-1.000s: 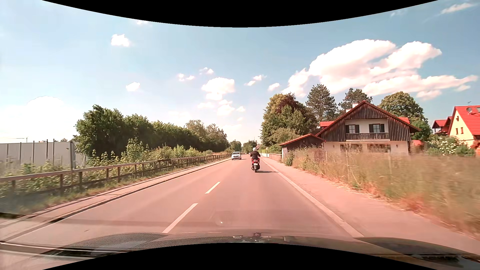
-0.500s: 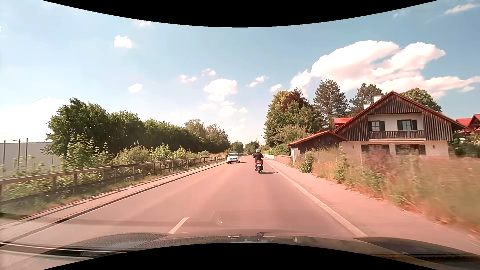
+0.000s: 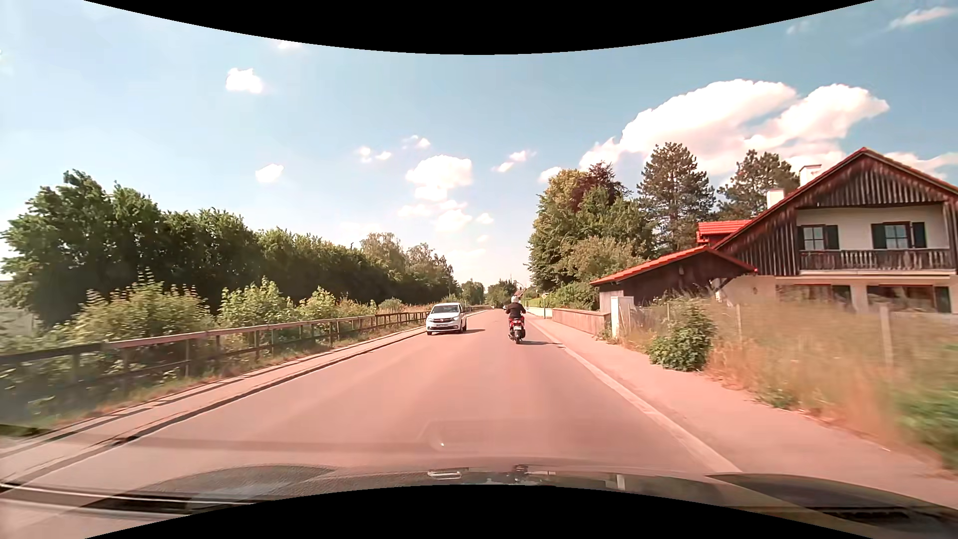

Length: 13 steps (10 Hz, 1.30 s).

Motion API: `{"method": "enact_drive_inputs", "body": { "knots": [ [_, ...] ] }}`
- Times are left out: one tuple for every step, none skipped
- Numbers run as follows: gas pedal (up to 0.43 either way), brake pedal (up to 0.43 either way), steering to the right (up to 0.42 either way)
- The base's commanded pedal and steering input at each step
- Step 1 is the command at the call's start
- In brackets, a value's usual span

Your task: Follow the waypoints while adhering to traffic rules and regulations

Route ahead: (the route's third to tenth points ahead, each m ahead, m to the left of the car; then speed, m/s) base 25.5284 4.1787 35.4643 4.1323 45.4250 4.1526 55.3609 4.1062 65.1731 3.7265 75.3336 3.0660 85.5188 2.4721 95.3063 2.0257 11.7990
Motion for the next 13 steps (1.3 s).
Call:
{"method": "enact_drive_inputs", "body": {
  "knots": [
    [0.189, 0.012, 0.005],
    [0.189, 0.012, 0.004],
    [0.189, 0.012, 0.004],
    [0.189, 0.012, 0.003],
    [0.189, 0.012, 0.0],
    [0.189, 0.012, -0.002],
    [0.189, 0.006, -0.002],
    [0.189, 0.012, -0.003],
    [0.189, 0.012, -0.002],
    [0.189, 0.012, -0.002],
    [0.189, 0.012, -0.002],
    [0.189, 0.012, -0.002],
    [0.189, 0.012, -0.003]
  ]
}}
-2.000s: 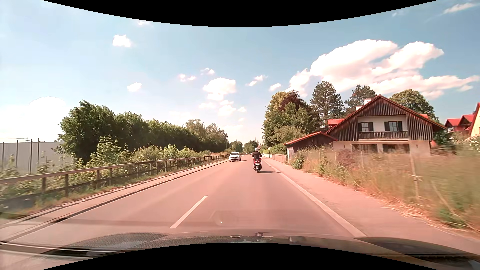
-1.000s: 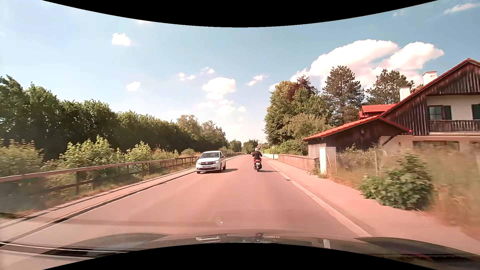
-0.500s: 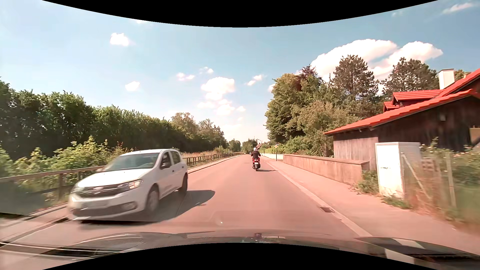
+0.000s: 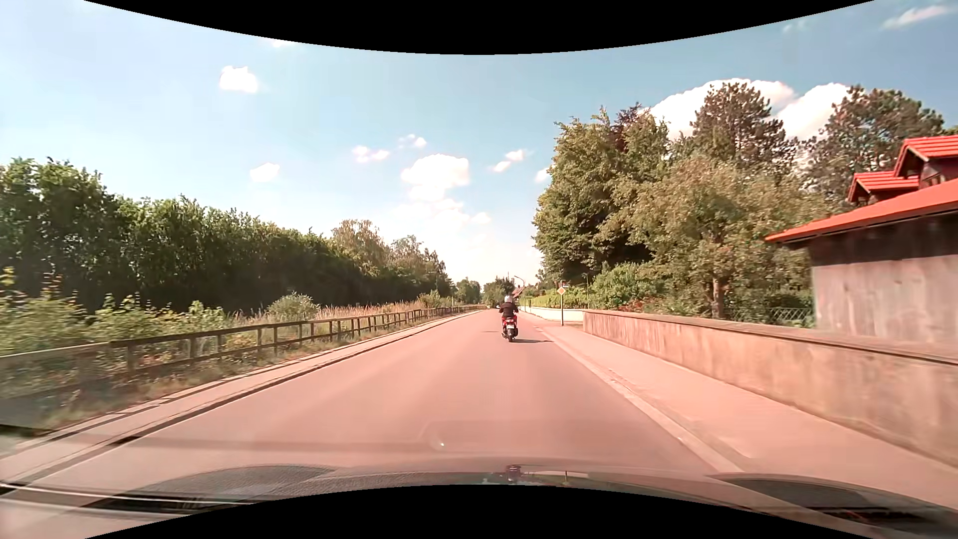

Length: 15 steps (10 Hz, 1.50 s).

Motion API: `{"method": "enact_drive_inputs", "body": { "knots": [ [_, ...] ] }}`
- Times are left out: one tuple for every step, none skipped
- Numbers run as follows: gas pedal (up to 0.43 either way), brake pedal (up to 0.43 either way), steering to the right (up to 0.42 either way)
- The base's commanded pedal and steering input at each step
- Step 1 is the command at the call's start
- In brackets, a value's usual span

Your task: Follow the waypoints while adhering to traffic rules and regulations

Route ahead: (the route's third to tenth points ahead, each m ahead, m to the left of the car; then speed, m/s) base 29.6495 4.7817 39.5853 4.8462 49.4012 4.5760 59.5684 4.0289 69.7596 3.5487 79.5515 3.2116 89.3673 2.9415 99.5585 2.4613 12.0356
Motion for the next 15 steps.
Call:
{"method": "enact_drive_inputs", "body": {
  "knots": [
    [0.189, 0.012, -0.003],
    [0.189, 0.006, -0.003],
    [0.189, 0.012, -0.003],
    [0.189, 0.012, -0.003],
    [0.189, 0.012, -0.005],
    [0.189, 0.012, -0.006],
    [0.189, 0.012, -0.006],
    [0.189, 0.012, -0.006],
    [0.189, 0.012, -0.006],
    [0.189, 0.012, -0.006],
    [0.189, 0.012, -0.006],
    [0.189, 0.006, -0.006],
    [0.189, 0.012, -0.006],
    [0.189, 0.012, -0.006],
    [0.189, 0.012, -0.006]
  ]
}}
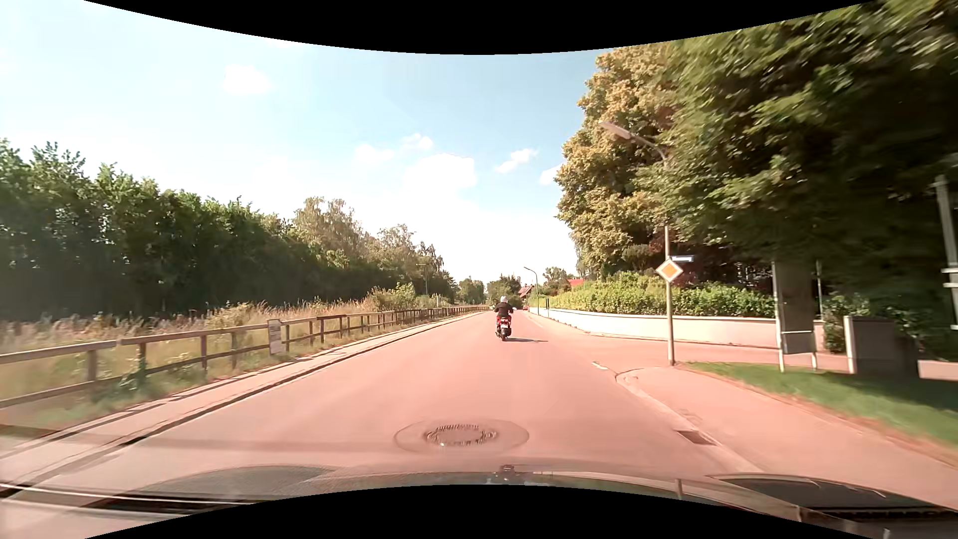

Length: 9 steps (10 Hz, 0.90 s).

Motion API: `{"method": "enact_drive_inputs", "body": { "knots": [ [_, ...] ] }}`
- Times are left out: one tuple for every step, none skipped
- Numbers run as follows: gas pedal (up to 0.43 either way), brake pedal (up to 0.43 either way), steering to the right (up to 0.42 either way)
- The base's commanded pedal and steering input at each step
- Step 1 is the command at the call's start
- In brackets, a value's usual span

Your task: Follow the waypoints while adhering to traffic rules and regulations

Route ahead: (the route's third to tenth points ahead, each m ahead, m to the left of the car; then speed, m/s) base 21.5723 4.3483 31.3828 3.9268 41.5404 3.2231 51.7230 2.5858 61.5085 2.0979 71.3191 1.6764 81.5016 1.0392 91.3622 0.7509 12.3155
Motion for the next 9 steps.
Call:
{"method": "enact_drive_inputs", "body": {
  "knots": [
    [0.189, 0.012, -0.005],
    [0.189, 0.012, -0.005],
    [0.189, 0.006, -0.002],
    [0.189, 0.006, 0.003],
    [0.189, 0.012, 0.004],
    [0.189, 0.006, 0.004],
    [0.189, 0.012, 0.003],
    [0.189, 0.012, 0.002],
    [0.177, 0.012, 0.001]
  ]
}}
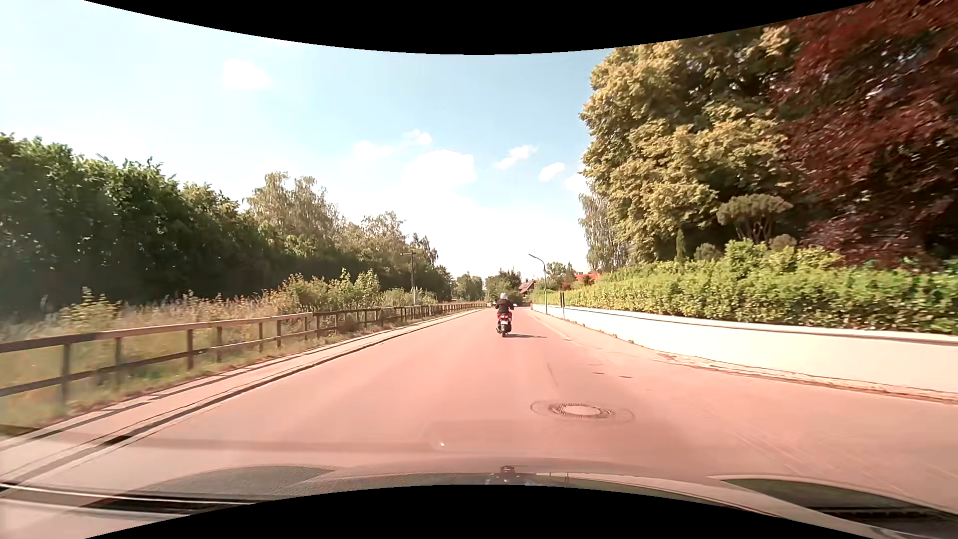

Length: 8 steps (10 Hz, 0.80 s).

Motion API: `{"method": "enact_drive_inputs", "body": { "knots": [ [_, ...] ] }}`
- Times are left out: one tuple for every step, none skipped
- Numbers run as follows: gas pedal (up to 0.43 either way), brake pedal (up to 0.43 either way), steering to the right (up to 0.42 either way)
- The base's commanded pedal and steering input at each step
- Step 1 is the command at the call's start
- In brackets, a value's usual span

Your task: Follow the waypoints while adhering to traffic rules and regulations

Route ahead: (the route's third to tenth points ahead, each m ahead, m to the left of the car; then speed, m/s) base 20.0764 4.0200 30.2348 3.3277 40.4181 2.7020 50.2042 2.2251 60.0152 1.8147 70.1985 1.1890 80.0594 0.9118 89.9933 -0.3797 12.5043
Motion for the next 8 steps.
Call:
{"method": "enact_drive_inputs", "body": {
  "knots": [
    [0.177, 0.012, 0.001],
    [0.169, 0.012, 0.0],
    [0.157, 0.012, 0.0],
    [0.138, 0.012, 0.0],
    [0.13, 0.012, -0.001],
    [0.13, 0.012, -0.002],
    [0.13, 0.012, -0.003],
    [0.13, 0.012, -0.003]
  ]
}}
